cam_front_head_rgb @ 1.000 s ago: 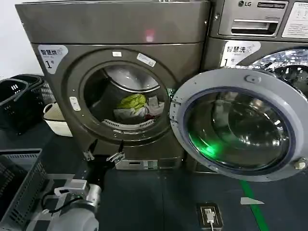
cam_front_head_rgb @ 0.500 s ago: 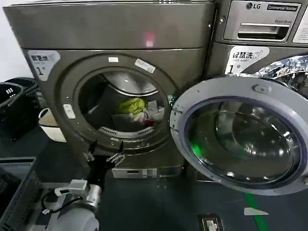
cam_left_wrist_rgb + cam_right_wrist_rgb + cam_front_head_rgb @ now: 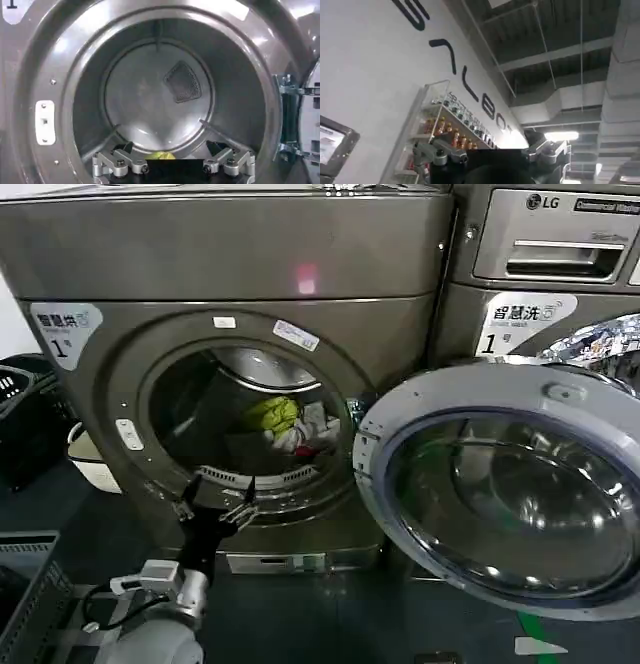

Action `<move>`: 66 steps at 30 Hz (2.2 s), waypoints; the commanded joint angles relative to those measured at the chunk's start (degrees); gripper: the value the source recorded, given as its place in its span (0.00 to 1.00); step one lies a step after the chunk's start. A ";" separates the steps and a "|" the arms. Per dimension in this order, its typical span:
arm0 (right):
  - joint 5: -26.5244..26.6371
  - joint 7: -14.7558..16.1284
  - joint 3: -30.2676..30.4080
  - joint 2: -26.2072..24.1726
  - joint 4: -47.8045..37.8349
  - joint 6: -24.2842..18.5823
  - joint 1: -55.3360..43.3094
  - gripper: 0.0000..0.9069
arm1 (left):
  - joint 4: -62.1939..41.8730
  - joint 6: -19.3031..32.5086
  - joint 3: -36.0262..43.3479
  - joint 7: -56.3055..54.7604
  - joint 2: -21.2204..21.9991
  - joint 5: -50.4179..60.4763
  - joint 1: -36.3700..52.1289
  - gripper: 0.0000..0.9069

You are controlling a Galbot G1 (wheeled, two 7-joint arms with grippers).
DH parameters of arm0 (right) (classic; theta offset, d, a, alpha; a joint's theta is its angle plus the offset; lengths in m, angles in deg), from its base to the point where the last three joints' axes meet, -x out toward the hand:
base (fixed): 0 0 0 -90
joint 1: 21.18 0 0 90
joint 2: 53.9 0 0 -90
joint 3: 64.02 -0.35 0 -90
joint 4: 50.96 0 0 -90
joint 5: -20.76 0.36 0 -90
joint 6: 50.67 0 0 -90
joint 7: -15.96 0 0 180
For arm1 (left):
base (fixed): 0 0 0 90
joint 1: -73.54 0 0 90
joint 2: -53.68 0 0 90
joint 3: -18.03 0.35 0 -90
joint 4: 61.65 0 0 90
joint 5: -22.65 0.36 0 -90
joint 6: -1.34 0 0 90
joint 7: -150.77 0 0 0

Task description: Grasp the clothes from the dryer.

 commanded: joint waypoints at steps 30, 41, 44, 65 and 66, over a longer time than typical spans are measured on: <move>2.06 -0.45 -4.92 1.11 1.20 0.34 3.64 1.00 | -51.17 9.43 3.79 -0.91 0.05 -3.80 43.75 1.00; 2.33 0.00 -5.28 0.39 0.47 0.29 3.46 1.00 | -78.57 15.58 4.19 2.22 3.60 -2.37 62.63 1.00; 2.44 -0.01 -5.24 0.37 0.38 0.29 3.26 1.00 | -85.44 15.92 4.32 5.71 3.81 -0.98 67.11 1.00; 2.40 0.03 -3.39 0.77 0.97 0.03 1.91 1.00 | -116.74 18.53 20.31 46.25 2.55 9.23 85.56 1.00; 2.41 0.03 -3.39 0.82 0.97 0.02 1.89 1.00 | -118.53 19.96 21.35 48.03 2.72 9.63 86.12 1.00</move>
